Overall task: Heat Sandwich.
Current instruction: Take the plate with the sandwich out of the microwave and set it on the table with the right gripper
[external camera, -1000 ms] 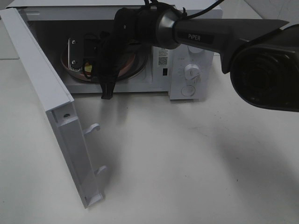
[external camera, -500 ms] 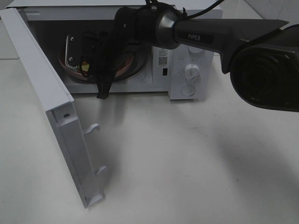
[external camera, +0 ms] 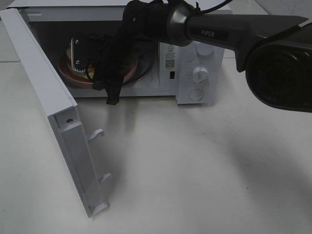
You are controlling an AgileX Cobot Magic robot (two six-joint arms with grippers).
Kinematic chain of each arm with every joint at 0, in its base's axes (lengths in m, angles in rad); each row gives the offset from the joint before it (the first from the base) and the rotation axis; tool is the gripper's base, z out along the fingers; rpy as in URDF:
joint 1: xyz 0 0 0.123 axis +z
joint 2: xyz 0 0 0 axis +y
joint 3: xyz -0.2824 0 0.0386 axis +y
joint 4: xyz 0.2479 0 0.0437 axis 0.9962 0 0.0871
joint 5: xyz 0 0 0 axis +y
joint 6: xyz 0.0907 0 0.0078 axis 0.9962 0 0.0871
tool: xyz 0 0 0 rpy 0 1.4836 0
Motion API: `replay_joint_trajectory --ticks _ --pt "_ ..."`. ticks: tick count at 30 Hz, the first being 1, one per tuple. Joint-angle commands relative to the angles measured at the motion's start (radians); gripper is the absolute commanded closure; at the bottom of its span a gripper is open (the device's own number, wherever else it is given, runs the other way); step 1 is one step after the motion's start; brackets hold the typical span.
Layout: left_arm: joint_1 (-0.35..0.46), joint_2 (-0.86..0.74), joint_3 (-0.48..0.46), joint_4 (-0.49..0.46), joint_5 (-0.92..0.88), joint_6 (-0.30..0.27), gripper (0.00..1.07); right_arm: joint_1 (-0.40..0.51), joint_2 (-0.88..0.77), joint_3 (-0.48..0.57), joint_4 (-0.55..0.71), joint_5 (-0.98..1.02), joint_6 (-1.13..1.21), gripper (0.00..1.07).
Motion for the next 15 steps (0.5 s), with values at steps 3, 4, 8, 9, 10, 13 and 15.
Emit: replay_joint_trajectory --ticks 3,4,8,9,10,13,15 --pt "-0.006 -0.016 -0.001 -0.005 -0.011 -0.002 0.09 -0.016 -0.047 -0.004 0.014 0.01 -0.015 1.07" --pt "-0.006 -0.016 -0.001 -0.005 -0.011 -0.002 0.09 -0.028 -0.056 -0.004 0.019 0.02 -0.017 1.07" --pt "-0.006 -0.016 -0.001 -0.005 -0.011 -0.002 0.09 -0.038 -0.077 0.015 0.024 0.032 -0.024 1.07" --pt "-0.006 -0.016 -0.001 -0.005 -0.011 -0.002 0.09 -0.05 -0.097 0.044 0.033 0.032 -0.041 1.07" --pt "-0.006 -0.016 -0.001 -0.005 -0.011 -0.002 0.09 -0.051 -0.106 0.065 0.042 0.03 -0.056 1.07" --pt "-0.006 -0.016 -0.001 -0.005 -0.011 -0.002 0.09 -0.062 -0.137 0.129 0.044 0.02 -0.091 1.07" --pt "-0.006 -0.016 -0.001 -0.005 -0.011 -0.002 0.09 -0.068 -0.162 0.175 0.046 0.003 -0.113 1.07"
